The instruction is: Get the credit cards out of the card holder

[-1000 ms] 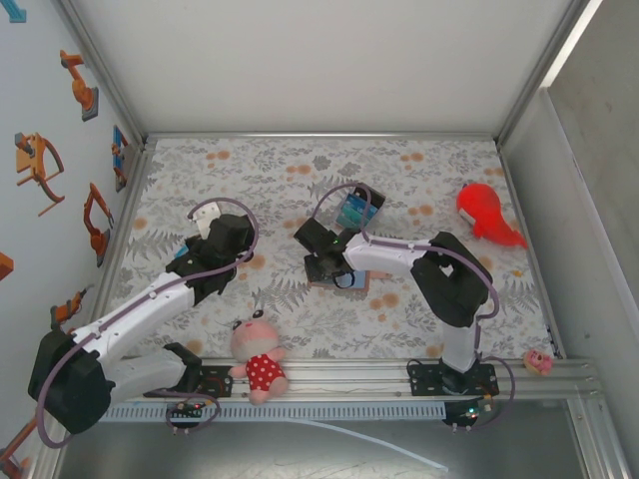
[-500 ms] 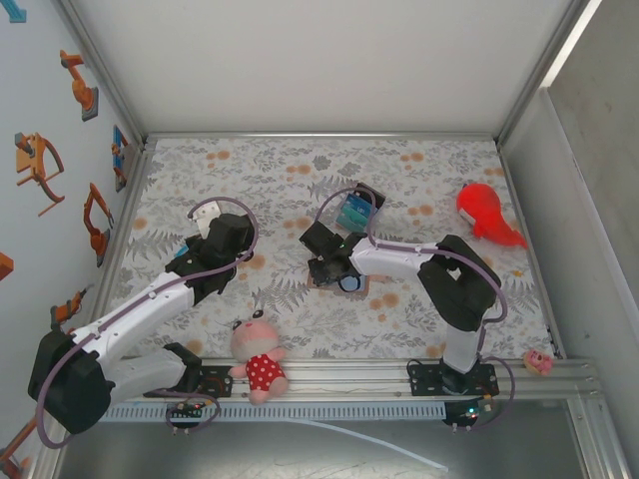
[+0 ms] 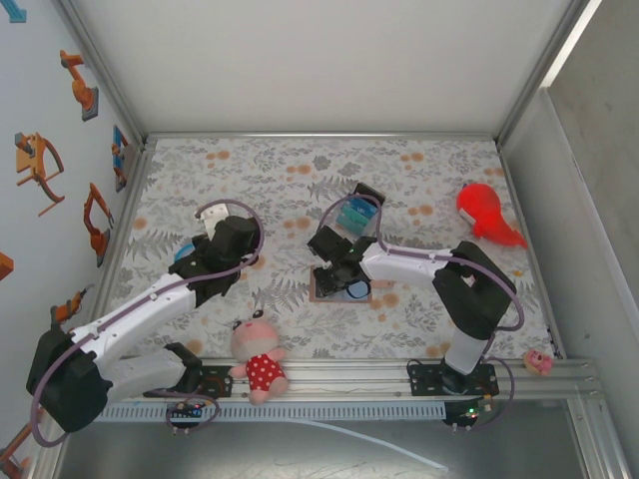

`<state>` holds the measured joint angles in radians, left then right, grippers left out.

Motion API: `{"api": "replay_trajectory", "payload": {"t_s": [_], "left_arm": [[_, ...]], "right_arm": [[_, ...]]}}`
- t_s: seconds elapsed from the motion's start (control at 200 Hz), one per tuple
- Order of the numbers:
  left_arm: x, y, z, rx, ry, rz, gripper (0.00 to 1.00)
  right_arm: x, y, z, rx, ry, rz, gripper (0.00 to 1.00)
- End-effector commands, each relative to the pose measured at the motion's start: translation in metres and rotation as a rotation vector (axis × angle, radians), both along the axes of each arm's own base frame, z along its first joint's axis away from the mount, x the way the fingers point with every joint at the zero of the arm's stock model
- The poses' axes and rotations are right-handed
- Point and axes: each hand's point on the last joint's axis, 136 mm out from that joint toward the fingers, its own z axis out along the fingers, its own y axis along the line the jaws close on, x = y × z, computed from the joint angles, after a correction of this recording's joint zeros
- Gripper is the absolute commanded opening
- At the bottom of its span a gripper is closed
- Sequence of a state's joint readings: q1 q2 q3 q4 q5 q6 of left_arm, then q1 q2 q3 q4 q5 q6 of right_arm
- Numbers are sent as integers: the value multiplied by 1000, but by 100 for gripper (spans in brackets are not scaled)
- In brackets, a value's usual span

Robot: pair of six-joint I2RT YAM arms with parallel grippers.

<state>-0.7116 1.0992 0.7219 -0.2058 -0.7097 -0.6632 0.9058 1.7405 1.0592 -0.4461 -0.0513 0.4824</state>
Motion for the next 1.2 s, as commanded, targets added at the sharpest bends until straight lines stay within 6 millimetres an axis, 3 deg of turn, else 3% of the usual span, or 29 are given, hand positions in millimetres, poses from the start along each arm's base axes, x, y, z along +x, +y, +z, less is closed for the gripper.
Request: {"api": "replay_trajectory", "payload": {"t_s": [0.0, 0.561, 0.891, 1.197], "left_arm": [[5, -6, 13, 16, -27, -10, 97], [5, -12, 17, 37, -34, -35, 97], [5, -19, 16, 69, -24, -54, 97], [9, -37, 15, 113, -3, -115, 97]], "right_arm": [[1, -13, 13, -33, -42, 3, 17], [14, -39, 30, -74, -111, -85, 29], [18, -72, 28, -109, -122, -178, 30], [20, -103, 22, -109, -97, -283, 32]]}}
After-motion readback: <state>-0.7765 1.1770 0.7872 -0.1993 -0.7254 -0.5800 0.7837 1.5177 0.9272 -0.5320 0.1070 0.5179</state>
